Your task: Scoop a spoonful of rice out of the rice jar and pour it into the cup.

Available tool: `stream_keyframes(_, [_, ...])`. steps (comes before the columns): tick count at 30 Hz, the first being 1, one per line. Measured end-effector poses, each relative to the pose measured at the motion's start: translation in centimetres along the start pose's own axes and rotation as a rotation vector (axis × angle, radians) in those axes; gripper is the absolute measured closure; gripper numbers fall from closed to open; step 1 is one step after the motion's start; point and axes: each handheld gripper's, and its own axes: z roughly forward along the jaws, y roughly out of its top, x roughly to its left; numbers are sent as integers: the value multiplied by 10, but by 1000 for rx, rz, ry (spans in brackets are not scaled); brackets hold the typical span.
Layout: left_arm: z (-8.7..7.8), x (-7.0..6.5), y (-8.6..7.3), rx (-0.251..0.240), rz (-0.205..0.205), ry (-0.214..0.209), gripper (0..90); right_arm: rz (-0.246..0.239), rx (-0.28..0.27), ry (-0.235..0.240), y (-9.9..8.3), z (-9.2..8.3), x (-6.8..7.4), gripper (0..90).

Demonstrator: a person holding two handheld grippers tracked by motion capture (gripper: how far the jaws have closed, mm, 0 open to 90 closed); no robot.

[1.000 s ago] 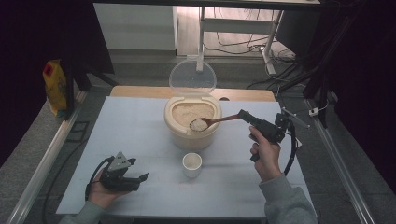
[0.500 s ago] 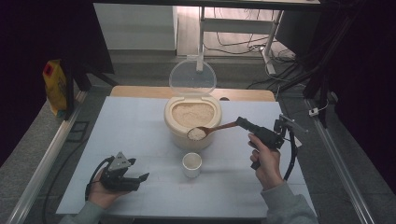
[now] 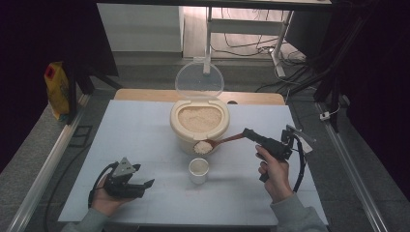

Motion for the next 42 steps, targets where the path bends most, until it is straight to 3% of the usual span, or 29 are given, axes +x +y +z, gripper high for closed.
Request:
stream_keyframes(7, [0, 0, 0, 1, 1, -1, 234, -5, 26, -25, -5, 2, -7, 832])
stream_keyframes(25, [1, 1, -1, 3, 3, -2, 233, -108, 95, -102, -14, 10, -10, 831])
stream_keyframes(42, [1, 2, -1, 4, 0, 0, 234, -318, 136, -152, -16, 16, 13, 831])
